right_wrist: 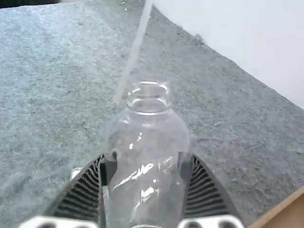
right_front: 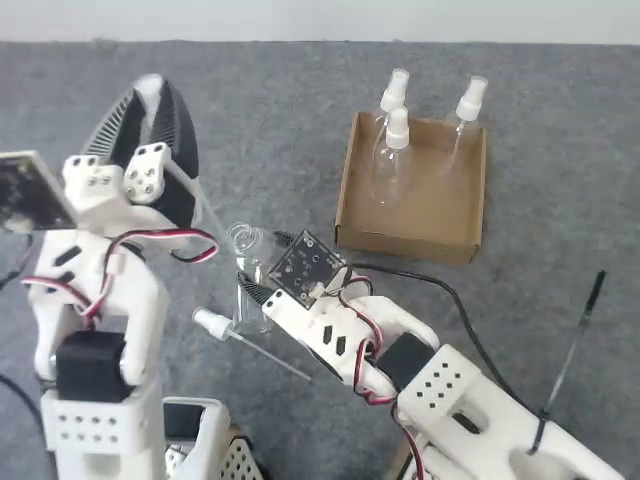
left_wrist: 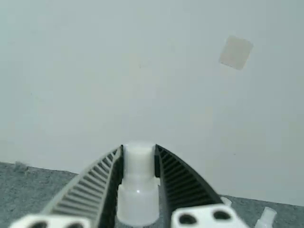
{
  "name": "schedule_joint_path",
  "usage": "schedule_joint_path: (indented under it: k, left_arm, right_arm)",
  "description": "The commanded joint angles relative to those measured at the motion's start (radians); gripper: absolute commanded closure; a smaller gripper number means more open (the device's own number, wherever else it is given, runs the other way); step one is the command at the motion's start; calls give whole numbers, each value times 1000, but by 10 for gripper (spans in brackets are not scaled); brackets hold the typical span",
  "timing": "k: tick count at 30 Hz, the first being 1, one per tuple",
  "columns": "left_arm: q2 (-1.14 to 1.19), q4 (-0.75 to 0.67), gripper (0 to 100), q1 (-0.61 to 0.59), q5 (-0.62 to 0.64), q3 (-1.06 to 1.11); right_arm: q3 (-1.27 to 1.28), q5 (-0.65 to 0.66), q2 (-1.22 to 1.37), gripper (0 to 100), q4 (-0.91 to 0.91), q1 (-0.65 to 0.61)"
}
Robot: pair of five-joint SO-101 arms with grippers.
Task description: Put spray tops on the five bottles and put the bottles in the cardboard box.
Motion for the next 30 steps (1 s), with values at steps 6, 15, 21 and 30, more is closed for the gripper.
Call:
schedule_joint_path:
  k: [6,15,21,30]
  left_arm:
    - [-8,-95,989,2,6,-39]
    - [-8,-64,989,8,8,-47]
    - [-17,25,989,104,8,58]
    - [-17,256,989,135,-6,76]
  right_arm:
    - [-12,-15,-44,993,2,-8]
    - [-12,-15,-44,993,2,-8]
    - [-12,-18,-47,993,-2,-4]
    - [-12,-229,-50,993,-24,54]
